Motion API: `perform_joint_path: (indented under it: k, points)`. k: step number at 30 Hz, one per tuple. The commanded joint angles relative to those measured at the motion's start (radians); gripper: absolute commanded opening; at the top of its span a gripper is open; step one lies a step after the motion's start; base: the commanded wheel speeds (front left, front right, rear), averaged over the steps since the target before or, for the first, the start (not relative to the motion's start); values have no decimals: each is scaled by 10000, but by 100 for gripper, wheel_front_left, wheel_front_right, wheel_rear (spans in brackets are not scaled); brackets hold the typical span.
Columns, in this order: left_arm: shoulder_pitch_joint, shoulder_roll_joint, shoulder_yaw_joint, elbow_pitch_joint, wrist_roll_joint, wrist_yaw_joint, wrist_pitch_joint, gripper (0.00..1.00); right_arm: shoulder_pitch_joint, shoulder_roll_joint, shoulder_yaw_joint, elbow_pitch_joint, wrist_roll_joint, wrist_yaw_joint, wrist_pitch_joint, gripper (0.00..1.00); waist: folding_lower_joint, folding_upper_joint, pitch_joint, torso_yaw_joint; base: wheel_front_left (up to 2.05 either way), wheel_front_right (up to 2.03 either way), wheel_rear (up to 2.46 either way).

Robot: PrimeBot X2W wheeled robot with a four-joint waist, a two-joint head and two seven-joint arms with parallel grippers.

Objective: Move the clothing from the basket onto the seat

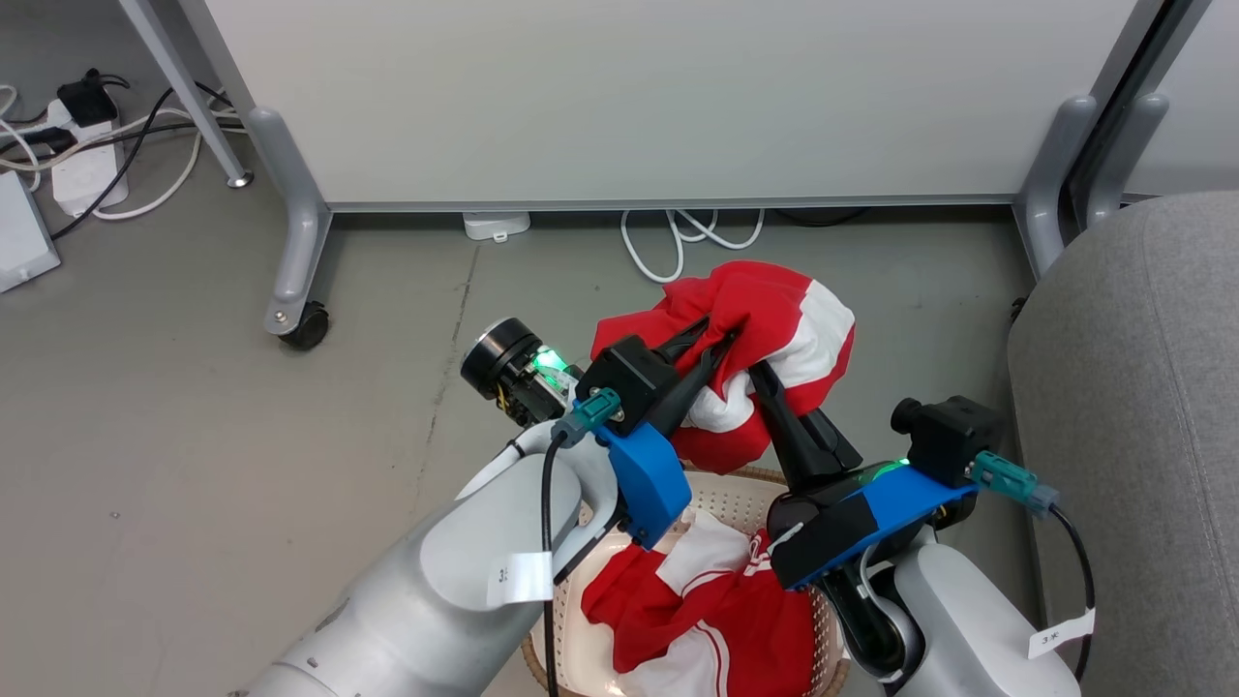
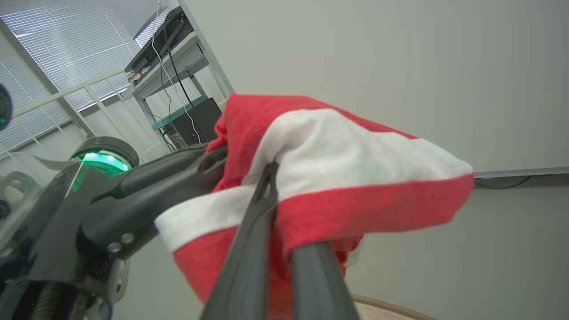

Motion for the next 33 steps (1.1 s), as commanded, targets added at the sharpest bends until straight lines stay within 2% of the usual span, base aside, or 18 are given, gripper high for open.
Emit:
perform_joint_path:
  k: [1, 9, 10, 11, 25, 33]
  points:
    - [-47, -33, 26, 5, 46, -19, -51, 0, -127, -39, -14, 7, -76, 5, -35, 0, 0, 0, -2, -6, 0, 0, 0]
    - [-18, -38, 23, 20, 39, -18, -51, 0, -83, -39, -27, -5, -227, 5, -35, 0, 0, 0, -8, -41, 0, 0, 0]
    - [-14, -38, 53, 25, 43, -19, -51, 63, -82, -39, -24, -3, -257, 5, -35, 0, 0, 0, -7, -43, 0, 0, 0]
    - [-8, -37, 87, 28, 58, -19, -51, 100, -79, -39, -17, -3, -305, 5, -35, 0, 0, 0, -7, -47, 0, 0, 0]
    - [59, -23, 328, -16, 300, -18, -50, 100, -19, -39, -246, -7, -692, 5, -36, 0, 0, 0, 116, -130, 0, 0, 0]
    - [159, 49, 415, -6, 391, -18, -50, 100, 69, -41, -691, -86, -1139, 5, -36, 0, 0, 0, 211, -405, 0, 0, 0]
